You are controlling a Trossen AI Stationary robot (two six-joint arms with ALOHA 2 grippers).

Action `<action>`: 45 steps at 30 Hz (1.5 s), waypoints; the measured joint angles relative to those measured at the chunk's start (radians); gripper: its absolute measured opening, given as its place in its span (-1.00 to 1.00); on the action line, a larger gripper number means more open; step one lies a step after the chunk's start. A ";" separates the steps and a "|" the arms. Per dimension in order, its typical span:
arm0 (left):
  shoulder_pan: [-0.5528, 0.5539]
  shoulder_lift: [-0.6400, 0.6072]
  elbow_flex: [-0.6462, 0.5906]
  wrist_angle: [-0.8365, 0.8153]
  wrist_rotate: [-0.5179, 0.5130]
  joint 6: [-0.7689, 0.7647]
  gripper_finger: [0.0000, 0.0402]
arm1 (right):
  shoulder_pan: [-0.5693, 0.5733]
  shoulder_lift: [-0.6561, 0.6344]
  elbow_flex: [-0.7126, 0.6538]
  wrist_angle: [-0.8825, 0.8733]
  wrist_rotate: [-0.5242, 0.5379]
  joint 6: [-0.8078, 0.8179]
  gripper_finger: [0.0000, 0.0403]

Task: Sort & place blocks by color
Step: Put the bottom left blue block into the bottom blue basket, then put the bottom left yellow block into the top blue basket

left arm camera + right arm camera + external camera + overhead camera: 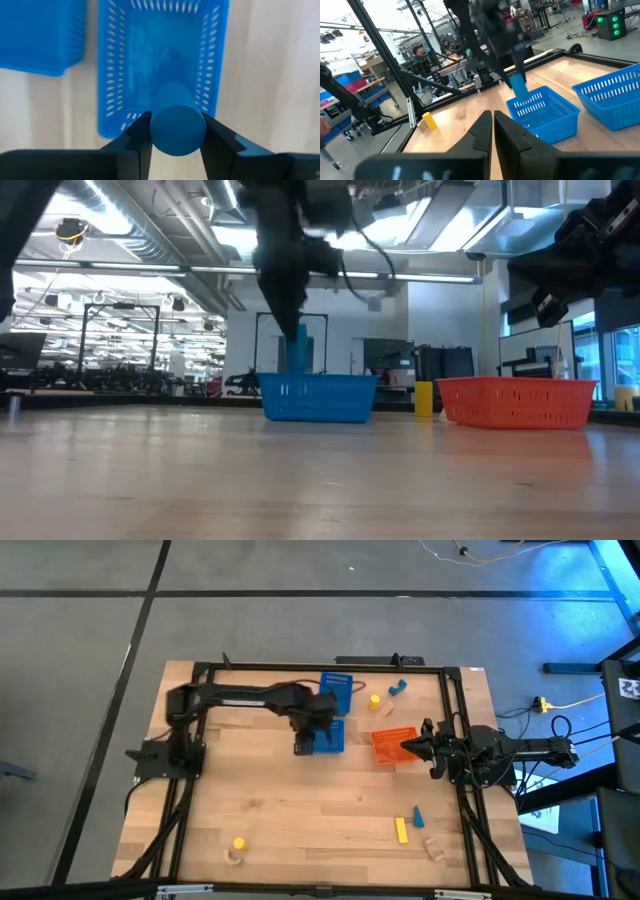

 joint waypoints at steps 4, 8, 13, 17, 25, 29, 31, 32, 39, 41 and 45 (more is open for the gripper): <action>-0.003 0.087 0.027 -0.027 -0.008 0.025 -0.41 | 0.000 0.000 0.000 0.000 0.000 0.000 -0.90; -0.003 0.128 0.027 -0.017 -0.017 0.040 -0.41 | 0.000 0.000 0.000 0.000 0.000 0.000 -0.90; -0.002 0.131 0.027 0.031 -0.041 0.067 -0.41 | 0.000 0.000 0.000 0.000 0.000 0.000 -0.90; -0.003 0.131 0.027 0.072 -0.071 0.059 -0.13 | 0.000 0.000 0.000 0.000 0.000 0.000 -0.90; -0.003 0.125 0.041 0.036 -0.072 0.055 0.33 | 0.000 0.000 0.000 0.000 0.000 0.000 -0.90; -0.002 0.113 0.136 -0.067 -0.057 -0.046 0.37 | 0.000 0.000 0.000 0.000 0.000 0.000 -0.90; -0.011 0.090 0.168 -0.117 -0.021 -0.152 0.36 | 0.000 0.000 0.000 0.000 0.000 0.000 -0.90; -0.024 0.070 0.169 -0.110 -0.011 -0.211 0.35 | 0.000 0.000 0.000 0.000 0.000 0.000 -0.90; -0.281 -0.120 0.041 -0.085 -0.030 -0.410 0.33 | 0.000 0.000 0.000 0.000 0.000 0.000 -0.90; -0.391 -0.184 -0.024 -0.047 -0.034 -0.448 0.33 | 0.000 0.000 0.000 0.001 0.000 0.000 -0.90; -0.630 -0.294 -0.185 -0.022 -0.039 -0.573 0.33 | 0.000 0.000 0.000 0.000 0.000 0.000 -0.90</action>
